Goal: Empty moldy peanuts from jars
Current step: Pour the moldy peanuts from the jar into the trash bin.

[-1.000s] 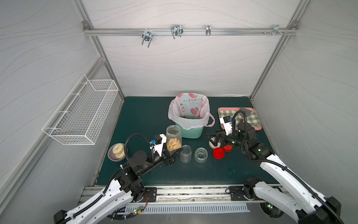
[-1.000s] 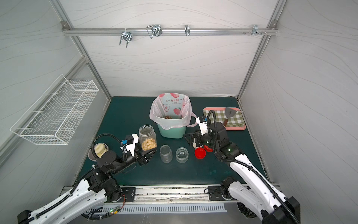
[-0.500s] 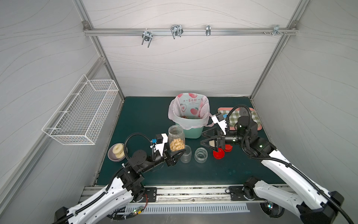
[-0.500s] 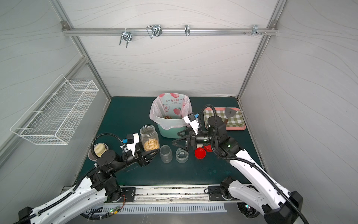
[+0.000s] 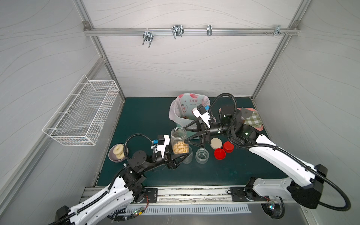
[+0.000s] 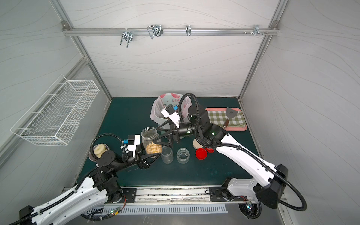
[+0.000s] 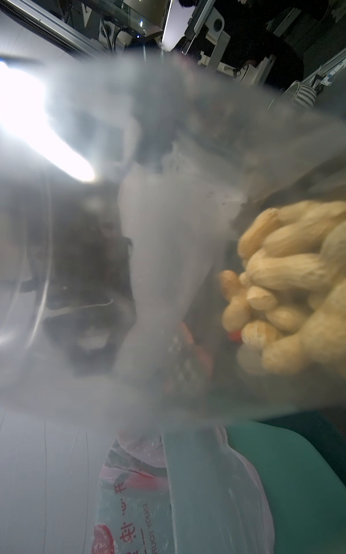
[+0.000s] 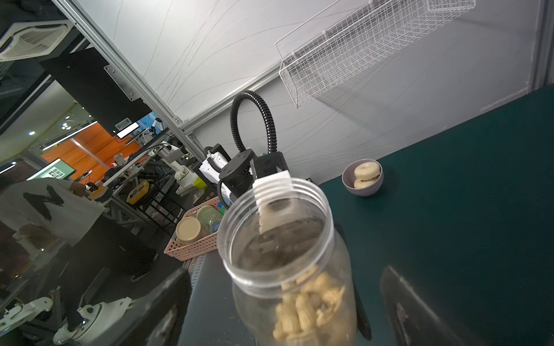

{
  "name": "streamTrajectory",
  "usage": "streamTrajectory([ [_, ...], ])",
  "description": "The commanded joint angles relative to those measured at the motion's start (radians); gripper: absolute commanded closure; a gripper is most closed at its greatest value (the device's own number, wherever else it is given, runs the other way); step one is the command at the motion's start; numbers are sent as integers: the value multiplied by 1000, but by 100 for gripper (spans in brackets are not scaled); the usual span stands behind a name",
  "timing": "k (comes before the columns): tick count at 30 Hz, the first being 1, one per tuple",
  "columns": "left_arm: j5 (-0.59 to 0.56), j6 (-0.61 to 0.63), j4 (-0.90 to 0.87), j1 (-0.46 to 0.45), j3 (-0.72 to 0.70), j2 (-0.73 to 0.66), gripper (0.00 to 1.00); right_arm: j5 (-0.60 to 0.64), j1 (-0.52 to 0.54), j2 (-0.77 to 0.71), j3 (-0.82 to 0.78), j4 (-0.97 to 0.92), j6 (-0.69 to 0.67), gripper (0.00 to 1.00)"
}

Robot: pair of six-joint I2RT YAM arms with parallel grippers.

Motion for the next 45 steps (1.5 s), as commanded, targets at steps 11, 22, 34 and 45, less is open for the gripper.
streamTrajectory([
  [11,31,-22,117,1,32,4,75,24,112,37,-9,114,-25,1],
  [22,23,-21,118,1,29,4,75,80,147,54,-24,176,8,8],
  [34,16,-18,109,1,29,-3,75,103,172,94,-13,206,33,11],
  [45,14,-16,101,2,28,-13,75,136,189,105,-28,225,37,13],
])
